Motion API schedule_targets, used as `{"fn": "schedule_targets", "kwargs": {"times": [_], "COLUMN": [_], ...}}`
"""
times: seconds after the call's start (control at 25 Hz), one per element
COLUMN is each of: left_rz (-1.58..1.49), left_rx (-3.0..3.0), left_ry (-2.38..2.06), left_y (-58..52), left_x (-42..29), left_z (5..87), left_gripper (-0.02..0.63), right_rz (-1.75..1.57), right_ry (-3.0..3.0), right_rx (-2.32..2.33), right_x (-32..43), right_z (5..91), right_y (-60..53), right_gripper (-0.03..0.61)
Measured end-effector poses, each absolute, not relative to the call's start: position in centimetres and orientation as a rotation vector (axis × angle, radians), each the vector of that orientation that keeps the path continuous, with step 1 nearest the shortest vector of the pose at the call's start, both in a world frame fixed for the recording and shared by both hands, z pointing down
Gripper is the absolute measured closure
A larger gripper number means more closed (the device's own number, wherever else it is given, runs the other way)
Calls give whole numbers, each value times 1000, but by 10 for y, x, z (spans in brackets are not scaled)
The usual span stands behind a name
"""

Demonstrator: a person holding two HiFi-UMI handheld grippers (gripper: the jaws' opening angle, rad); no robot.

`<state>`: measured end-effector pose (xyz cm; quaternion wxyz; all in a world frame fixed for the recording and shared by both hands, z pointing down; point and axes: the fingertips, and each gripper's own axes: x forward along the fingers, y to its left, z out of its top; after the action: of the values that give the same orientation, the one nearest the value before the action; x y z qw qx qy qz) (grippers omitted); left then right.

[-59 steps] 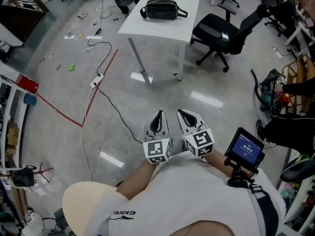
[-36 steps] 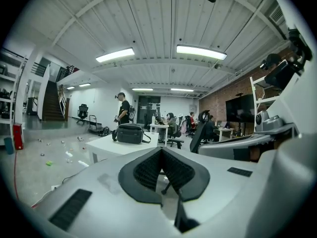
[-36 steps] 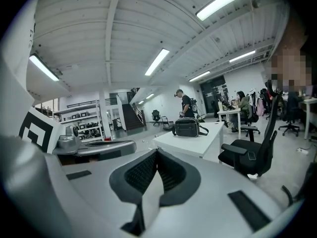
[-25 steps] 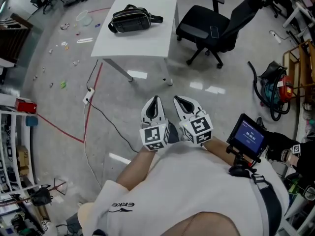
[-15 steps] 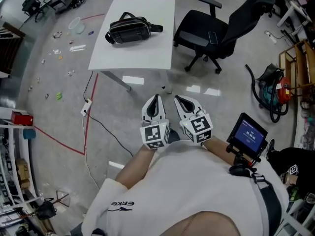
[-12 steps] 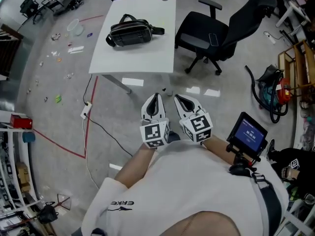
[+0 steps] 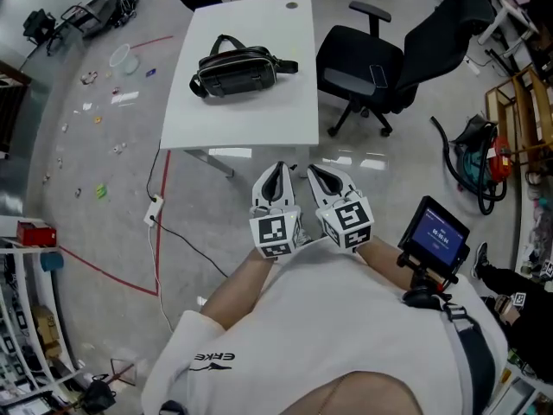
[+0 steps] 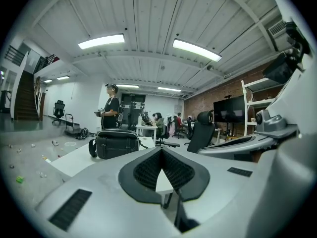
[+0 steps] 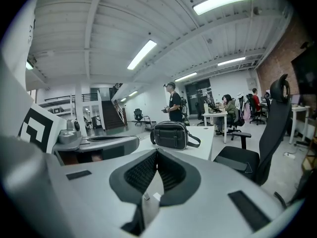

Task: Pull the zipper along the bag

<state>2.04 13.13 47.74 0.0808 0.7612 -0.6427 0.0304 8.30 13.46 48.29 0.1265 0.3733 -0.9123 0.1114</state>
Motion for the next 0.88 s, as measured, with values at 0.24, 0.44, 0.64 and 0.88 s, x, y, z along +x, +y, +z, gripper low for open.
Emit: {"fn": "schedule_targets", "kwargs": {"times": [0.24, 0.44, 0.64, 0.88], "left_rz": [92, 112, 138, 202], "left_rx": [2292, 2284, 2243, 2219], "left_ry": [-1916, -1931, -1977, -2038], "left_y": [112, 62, 14, -41], "left_x": [9, 10, 5, 3], "left_z": [471, 479, 484, 481], "left_gripper": [612, 612, 612, 612], "right_rz": [310, 306, 310, 318], "right_ry": [-2646, -2655, -2664, -2680], "right_rx": [1107, 1077, 1035, 995], "right_x": [73, 70, 69, 69], "right_z": [476, 486, 488, 488], "right_y": [115, 65, 14, -44], "right_gripper": [574, 574, 574, 574]}}
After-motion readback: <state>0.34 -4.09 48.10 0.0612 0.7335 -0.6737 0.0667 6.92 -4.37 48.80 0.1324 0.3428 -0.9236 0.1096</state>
